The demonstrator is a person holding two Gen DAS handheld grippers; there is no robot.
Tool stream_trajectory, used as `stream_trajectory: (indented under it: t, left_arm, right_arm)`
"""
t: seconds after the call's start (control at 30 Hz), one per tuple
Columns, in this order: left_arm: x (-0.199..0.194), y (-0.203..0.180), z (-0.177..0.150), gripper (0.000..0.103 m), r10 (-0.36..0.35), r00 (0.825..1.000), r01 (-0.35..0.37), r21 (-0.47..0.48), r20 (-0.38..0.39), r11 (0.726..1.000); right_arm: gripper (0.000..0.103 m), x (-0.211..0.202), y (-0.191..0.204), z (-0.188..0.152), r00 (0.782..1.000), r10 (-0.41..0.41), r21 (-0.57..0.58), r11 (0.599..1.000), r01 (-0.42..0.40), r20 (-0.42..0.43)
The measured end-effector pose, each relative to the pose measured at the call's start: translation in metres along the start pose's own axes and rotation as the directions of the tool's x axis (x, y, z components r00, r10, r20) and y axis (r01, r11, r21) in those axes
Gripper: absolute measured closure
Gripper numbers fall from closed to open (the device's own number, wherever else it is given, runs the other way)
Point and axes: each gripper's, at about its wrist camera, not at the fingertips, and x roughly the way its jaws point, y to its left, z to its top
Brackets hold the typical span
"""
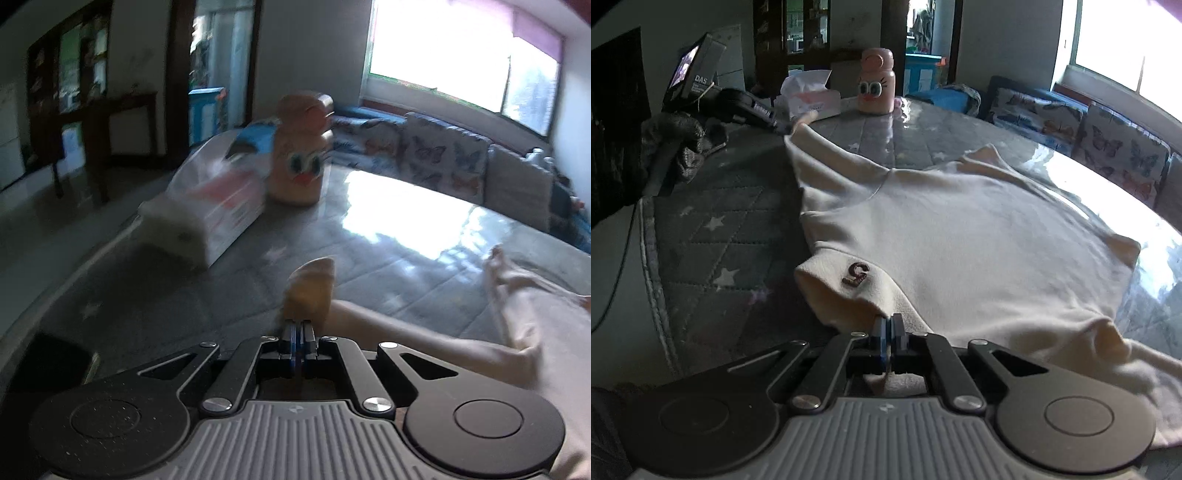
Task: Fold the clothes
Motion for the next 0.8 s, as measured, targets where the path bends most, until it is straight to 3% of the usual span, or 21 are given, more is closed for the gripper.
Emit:
stream_trajectory:
  t: [0.17,0.33,0.47,0.57,0.67,0.8]
  left_arm:
    - [-0.001,0.012,0.002,0.099,0.073,0.997,-0.073,0.001,-0.012,0.997]
    - [-0.021,-0.012,0.000,0.098,-0.016,1.000,0.015,0.069,0.010,0.998]
    - [-0.040,-0.050,-0.006,0.098,-0.154,0.988,0.151,0.143,0.008,0.978]
    - [-0.050,-0.084,-0.014,0.098,-0.263,0.965,0.260,0.216,-0.016,0.941]
    - [-0.056,-0.120,-0.026,0.097,-0.385,0.921,0.384,0.286,-0.058,0.878]
    - [-0.056,-0.163,-0.049,0.096,-0.472,0.873,0.482,0.358,-0.123,0.799]
  right_arm:
    - [0.094,-0.009,-0.004,0.000,1.000,0.023,0.009,1.000,-0.023,-0.002]
    - [0.087,-0.015,-0.015,-0.006,1.000,0.007,0.083,0.997,-0.008,0.004]
    - [0.087,-0.012,-0.016,-0.014,0.999,0.016,0.098,0.995,-0.012,-0.035]
    - [0.085,-0.019,-0.022,-0.015,1.000,-0.003,0.126,0.992,0.004,-0.009]
    - [0.078,-0.026,-0.029,-0.015,1.000,-0.023,0.154,0.988,0.020,0.016]
    - [0.077,-0.034,-0.040,-0.017,0.998,-0.052,0.195,0.980,0.043,0.039]
